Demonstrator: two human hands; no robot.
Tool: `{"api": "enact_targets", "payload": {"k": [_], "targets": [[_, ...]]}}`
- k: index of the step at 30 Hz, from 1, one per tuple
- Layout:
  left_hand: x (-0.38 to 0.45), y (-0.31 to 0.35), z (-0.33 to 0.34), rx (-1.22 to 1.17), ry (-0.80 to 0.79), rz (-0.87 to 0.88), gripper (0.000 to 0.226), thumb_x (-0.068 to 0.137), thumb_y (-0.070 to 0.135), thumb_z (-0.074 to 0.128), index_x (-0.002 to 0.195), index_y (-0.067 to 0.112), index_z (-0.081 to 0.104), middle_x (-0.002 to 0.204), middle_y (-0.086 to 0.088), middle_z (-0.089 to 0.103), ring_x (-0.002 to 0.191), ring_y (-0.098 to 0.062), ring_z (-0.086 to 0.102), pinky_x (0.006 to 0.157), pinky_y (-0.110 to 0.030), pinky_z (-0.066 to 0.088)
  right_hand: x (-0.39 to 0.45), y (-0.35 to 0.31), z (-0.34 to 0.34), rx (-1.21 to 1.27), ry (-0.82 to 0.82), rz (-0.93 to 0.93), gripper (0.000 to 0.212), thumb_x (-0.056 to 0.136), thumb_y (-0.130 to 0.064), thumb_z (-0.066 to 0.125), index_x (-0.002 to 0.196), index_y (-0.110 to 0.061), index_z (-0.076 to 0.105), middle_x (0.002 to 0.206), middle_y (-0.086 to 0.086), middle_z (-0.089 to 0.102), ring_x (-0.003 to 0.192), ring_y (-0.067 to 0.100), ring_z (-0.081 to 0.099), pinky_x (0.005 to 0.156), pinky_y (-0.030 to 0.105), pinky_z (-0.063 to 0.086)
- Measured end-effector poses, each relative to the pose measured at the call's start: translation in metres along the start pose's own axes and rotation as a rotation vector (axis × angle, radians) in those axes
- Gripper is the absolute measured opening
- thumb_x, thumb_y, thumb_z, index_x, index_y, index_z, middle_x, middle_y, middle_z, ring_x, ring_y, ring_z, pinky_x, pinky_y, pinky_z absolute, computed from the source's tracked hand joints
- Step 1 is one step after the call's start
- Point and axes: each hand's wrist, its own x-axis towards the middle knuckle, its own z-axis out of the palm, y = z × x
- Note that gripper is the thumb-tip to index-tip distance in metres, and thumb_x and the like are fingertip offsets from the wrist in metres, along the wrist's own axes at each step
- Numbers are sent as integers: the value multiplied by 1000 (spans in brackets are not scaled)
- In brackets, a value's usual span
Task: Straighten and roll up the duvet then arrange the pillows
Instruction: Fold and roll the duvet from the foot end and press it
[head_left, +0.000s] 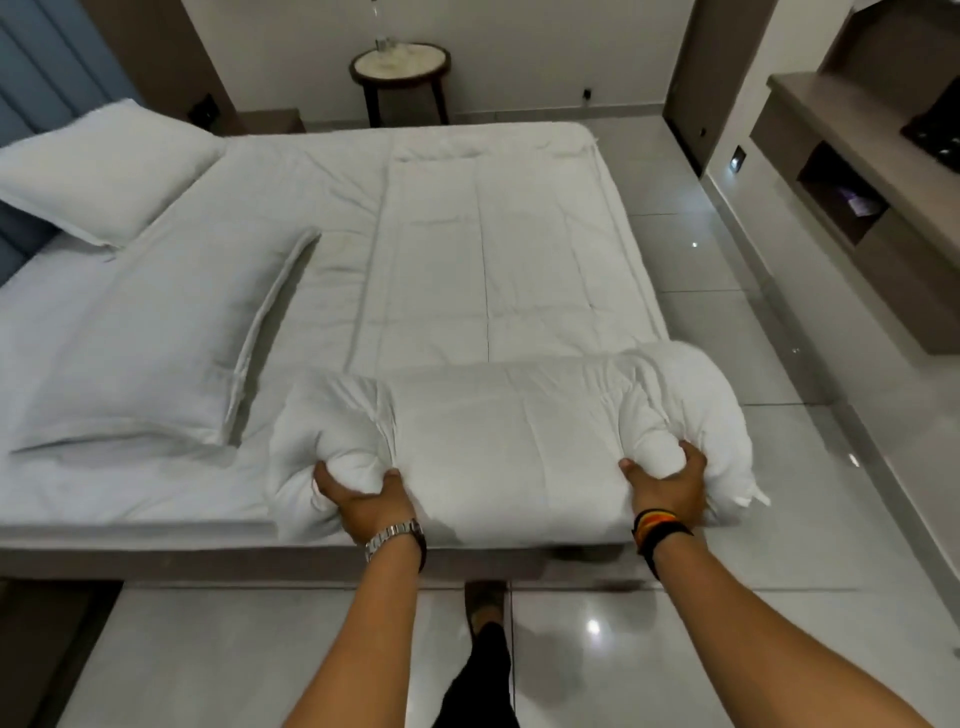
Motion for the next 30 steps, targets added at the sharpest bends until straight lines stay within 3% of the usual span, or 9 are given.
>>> {"api": "enact_targets", "payload": {"k": [3, 7, 11, 14, 17, 19, 22, 26, 30], "targets": [[-35, -21, -49, 85, 15, 36, 94, 88, 11, 78, 160, 40, 26, 150, -14, 53, 129, -36, 58, 106, -44, 48, -48, 28, -44, -68, -10, 90, 88, 78, -12, 92, 152, -22, 46, 146, 18, 58, 130, 43, 56, 111, 51, 45], [-46, -7, -59, 50, -28, 16, 98, 89, 21, 76, 158, 52, 14, 154, -21, 48, 131, -45, 55, 108, -56, 47, -52, -1, -48, -44, -7, 23, 87, 82, -15, 89, 155, -22, 44, 152, 23, 49, 134, 45, 52, 110, 50, 43], [-24, 30, -33, -29, -216, 263, 99, 97, 32, 72, 166, 42, 3, 168, -11, 33, 147, -34, 44, 113, -37, 35, -17, -61, -20, -17, -95, -167, 93, 87, -39, 84, 163, -23, 33, 164, 17, 38, 145, 38, 45, 120, 44, 36], [2, 45, 0, 74, -381, 408, 84, 99, 58, 58, 161, 58, 0, 167, -3, 38, 147, -31, 45, 120, -49, 32, 9, -77, 6, -148, -188, -394, 88, 94, -67, 65, 166, -33, 26, 170, 4, 29, 149, 28, 42, 123, 46, 34], [41, 55, 46, 274, -469, 554, 83, 91, 74, 42, 163, 53, 8, 172, 11, 23, 157, -25, 27, 127, -52, 13, 38, -69, 42, -514, -161, -724, 88, 97, -77, 39, 167, -26, 25, 175, 7, 20, 161, 25, 17, 132, 45, 5], [77, 60, 85, 384, -466, 612, 82, 91, 75, 37, 164, 46, 16, 173, 12, 19, 160, -16, 17, 127, -50, 4, 68, -74, 78, -684, -128, -824, 90, 97, -77, 29, 168, -22, 25, 176, 10, 17, 163, 27, 11, 130, 45, -6], [133, 63, 145, 556, -489, 662, 79, 92, 73, 34, 164, 42, 23, 174, 9, 17, 160, -10, 10, 128, -45, -3, 120, -95, 135, -865, -73, -811, 92, 96, -77, 22, 166, -19, 31, 174, 15, 22, 162, 34, 16, 130, 53, -4], [205, 63, 229, 800, -553, 711, 90, 86, 82, 11, 165, 40, 17, 175, 3, 11, 162, -14, 3, 126, -41, -10, 192, -126, 208, -1083, -174, -674, 92, 97, -80, 12, 167, -22, 27, 176, 14, 17, 163, 32, 9, 128, 57, -9], [235, 55, 275, 986, -555, 686, 83, 92, 79, 4, 166, 42, 10, 176, 5, 8, 162, -16, 1, 124, -40, -16, 201, -118, 233, -1090, -74, -744, 80, 104, -71, 23, 164, -20, 35, 174, 13, 24, 162, 31, 15, 127, 60, -13]]}}
